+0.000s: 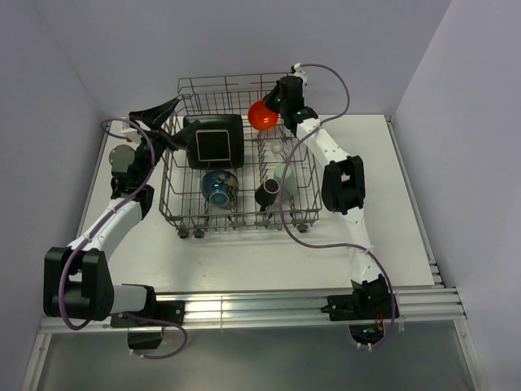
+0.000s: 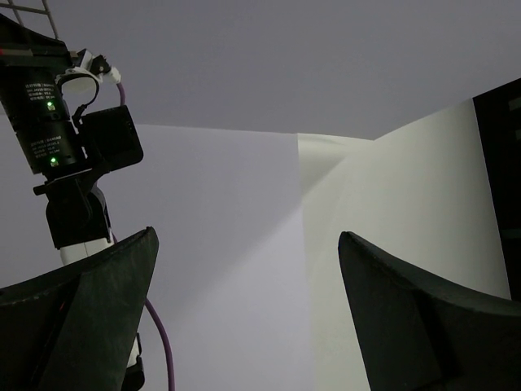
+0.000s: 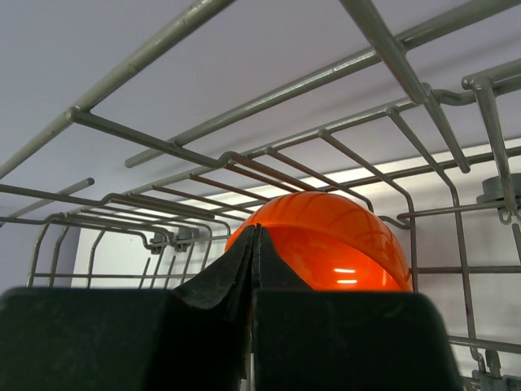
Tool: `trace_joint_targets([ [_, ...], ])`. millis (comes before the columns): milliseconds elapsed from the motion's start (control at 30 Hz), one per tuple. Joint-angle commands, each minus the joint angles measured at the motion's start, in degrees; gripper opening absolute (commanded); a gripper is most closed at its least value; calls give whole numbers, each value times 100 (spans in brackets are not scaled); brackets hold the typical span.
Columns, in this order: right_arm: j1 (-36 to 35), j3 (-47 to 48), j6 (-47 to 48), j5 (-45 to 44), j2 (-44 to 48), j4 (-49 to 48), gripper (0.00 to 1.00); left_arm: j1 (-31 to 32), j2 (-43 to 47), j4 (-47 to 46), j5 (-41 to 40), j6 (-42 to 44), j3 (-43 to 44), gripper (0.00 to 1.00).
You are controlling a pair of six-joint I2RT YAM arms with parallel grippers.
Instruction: Load the mixed dishes into the dish rack
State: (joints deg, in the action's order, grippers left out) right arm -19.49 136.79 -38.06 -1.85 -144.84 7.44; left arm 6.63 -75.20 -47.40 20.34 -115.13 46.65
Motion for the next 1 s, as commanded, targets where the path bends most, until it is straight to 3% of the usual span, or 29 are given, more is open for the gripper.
trace_joint_targets([
  [0, 24, -21, 115, -26, 254, -401, 0, 13, -4, -340, 120, -3209, 169, 99],
  [67, 41, 250, 106, -44, 62, -271, 4, 13, -21, -332, 146, -3200, 177, 99],
  [100, 50, 356, 89, -35, -9, -217, 19, 13, -30, -323, 146, -3191, 186, 99],
  [267, 50, 261, -262, -70, -62, -287, 41, 13, -21, -279, 155, -3156, 230, 99],
  [367, 41, 260, -281, -35, -98, -409, 38, 13, -4, -253, 163, -3130, 230, 99],
  [433, 6, 190, -298, -140, -80, -559, 30, 13, 14, -253, 163, -3129, 213, 99],
  [467, 15, 242, -350, -175, -167, -560, 18, 13, 23, -253, 163, -3129, 204, 99],
  [533, 32, 549, -464, -193, -316, -446, 11, 13, 23, -226, 172, -3103, 204, 99],
  [967, 41, 665, -580, -281, -695, -366, 1, 13, 5, -173, 199, -3050, 274, 99],
])
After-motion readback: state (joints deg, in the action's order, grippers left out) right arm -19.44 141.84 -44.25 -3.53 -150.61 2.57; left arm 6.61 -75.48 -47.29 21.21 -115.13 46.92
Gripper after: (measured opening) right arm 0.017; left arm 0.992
